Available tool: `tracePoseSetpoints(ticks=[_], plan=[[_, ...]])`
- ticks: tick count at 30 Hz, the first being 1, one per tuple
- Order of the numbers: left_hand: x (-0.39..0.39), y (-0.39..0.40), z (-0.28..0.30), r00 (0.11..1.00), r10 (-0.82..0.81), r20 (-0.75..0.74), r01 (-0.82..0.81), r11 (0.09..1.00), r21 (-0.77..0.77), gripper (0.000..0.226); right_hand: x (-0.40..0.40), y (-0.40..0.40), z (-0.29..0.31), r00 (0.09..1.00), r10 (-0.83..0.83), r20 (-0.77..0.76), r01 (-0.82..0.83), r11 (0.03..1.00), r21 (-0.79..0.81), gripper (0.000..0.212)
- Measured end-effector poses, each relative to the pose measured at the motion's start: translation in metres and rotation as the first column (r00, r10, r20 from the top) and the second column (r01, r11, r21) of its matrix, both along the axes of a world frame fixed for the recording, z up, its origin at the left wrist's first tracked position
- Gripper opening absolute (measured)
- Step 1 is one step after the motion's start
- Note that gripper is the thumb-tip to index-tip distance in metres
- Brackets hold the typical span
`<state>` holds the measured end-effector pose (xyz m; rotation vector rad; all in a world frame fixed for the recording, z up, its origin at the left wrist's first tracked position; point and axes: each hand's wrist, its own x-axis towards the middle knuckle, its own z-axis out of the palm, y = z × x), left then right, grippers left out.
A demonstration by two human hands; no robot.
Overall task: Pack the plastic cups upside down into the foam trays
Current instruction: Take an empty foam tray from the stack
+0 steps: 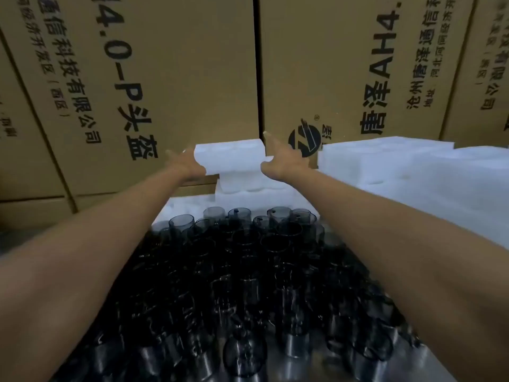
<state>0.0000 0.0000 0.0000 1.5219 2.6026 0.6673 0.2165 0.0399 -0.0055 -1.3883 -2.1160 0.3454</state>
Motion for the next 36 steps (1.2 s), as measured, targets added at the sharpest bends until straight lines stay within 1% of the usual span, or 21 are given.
tracePoseSetpoints(ticks=[1,3,4,6,8,10,13,17,18,20,21,22,24,27,28,29,31,32,33,35,36], plan=[[-0.002,0.003,0.000,0.999,-0.003,-0.034,0.001,0.999,-0.037,0.082,-0.002,0.006,0.002,0.999,0.021,0.036,-0.020,0.999,-0.038,0.081],[-0.009,0.009,-0.002,0.998,-0.007,-0.069,0.005,1.000,-0.027,0.074,-0.009,0.014,0.006,0.995,0.095,0.012,-0.092,0.981,-0.170,0.083],[-0.012,0.011,-0.007,0.996,-0.022,-0.082,0.023,1.000,0.012,0.069,-0.012,0.016,0.007,0.990,0.131,-0.056,-0.141,0.955,-0.261,0.083],[-0.018,0.012,-0.015,0.996,-0.015,-0.090,0.025,0.994,0.107,0.054,-0.019,0.017,0.005,0.965,0.170,-0.198,-0.232,0.908,-0.350,0.077],[-0.022,0.007,-0.020,0.992,-0.005,-0.125,0.033,0.975,0.219,0.038,-0.024,0.014,0.002,0.940,0.144,-0.308,-0.248,0.911,-0.330,0.060],[-0.021,-0.002,-0.020,0.992,-0.007,-0.122,0.045,0.949,0.312,0.025,-0.023,0.011,-0.002,0.927,0.127,-0.353,-0.230,0.936,-0.268,0.040],[-0.008,-0.023,-0.013,0.997,-0.051,-0.057,0.071,0.894,0.442,0.011,-0.011,-0.001,-0.005,0.909,0.105,-0.403,-0.201,0.958,-0.204,0.028],[0.019,-0.061,0.003,0.987,-0.146,-0.065,0.159,0.850,0.503,0.013,0.011,-0.039,0.006,0.894,0.106,-0.436,-0.164,0.981,-0.098,0.018],[0.027,-0.073,0.006,0.982,-0.171,-0.082,0.189,0.843,0.503,0.014,0.018,-0.050,0.009,0.884,0.095,-0.458,-0.148,0.986,-0.081,0.025],[0.039,-0.099,0.013,0.973,-0.209,-0.100,0.231,0.837,0.496,0.014,0.034,-0.070,0.018,0.859,0.050,-0.509,-0.088,0.995,-0.052,0.046],[0.046,-0.117,0.015,0.966,-0.234,-0.107,0.257,0.839,0.480,0.013,0.043,-0.084,0.020,0.846,0.023,-0.533,-0.049,0.998,-0.034,0.053],[0.053,-0.133,0.016,0.959,-0.260,-0.111,0.282,0.843,0.458,0.014,0.053,-0.098,0.021,0.837,-0.003,-0.547,-0.009,1.000,-0.019,0.055],[0.063,-0.151,0.020,0.949,-0.292,-0.119,0.314,0.847,0.429,0.017,0.064,-0.111,0.027,0.827,-0.017,-0.562,0.037,0.999,0.024,0.043],[0.085,-0.202,0.023,0.937,-0.319,-0.144,0.350,0.854,0.384,0.018,0.087,-0.156,0.025,0.869,-0.026,-0.494,0.052,0.998,0.039,0.010],[0.092,-0.220,0.022,0.933,-0.333,-0.139,0.361,0.855,0.372,0.017,0.095,-0.171,0.021,0.885,-0.026,-0.464,0.046,0.998,0.031,0.012],[0.097,-0.238,0.019,0.925,-0.355,-0.139,0.381,0.855,0.351,0.016,0.104,-0.185,0.016,0.895,-0.031,-0.446,0.047,0.999,0.027,0.019],[0.105,-0.270,0.010,0.887,-0.437,-0.152,0.462,0.841,0.281,0.017,0.123,-0.210,0.003,0.902,-0.062,-0.428,0.076,0.997,0.014,0.026],[0.109,-0.286,0.007,0.859,-0.497,-0.120,0.511,0.824,0.245,0.025,0.133,-0.223,-0.002,0.901,-0.089,-0.425,0.100,0.995,0.005,0.026],[0.113,-0.301,0.003,0.833,-0.553,-0.029,0.545,0.809,0.220,0.041,0.142,-0.236,-0.006,0.900,-0.116,-0.420,0.124,0.992,-0.008,0.027],[0.121,-0.325,-0.008,0.768,-0.594,0.240,0.554,0.803,0.219,0.062,0.157,-0.258,-0.016,0.896,-0.144,-0.420,0.138,0.989,-0.044,0.028],[0.124,-0.333,-0.015,0.739,-0.587,0.331,0.539,0.810,0.233,0.069,0.163,-0.268,-0.022,0.899,-0.137,-0.416,0.125,0.991,-0.056,0.028]])
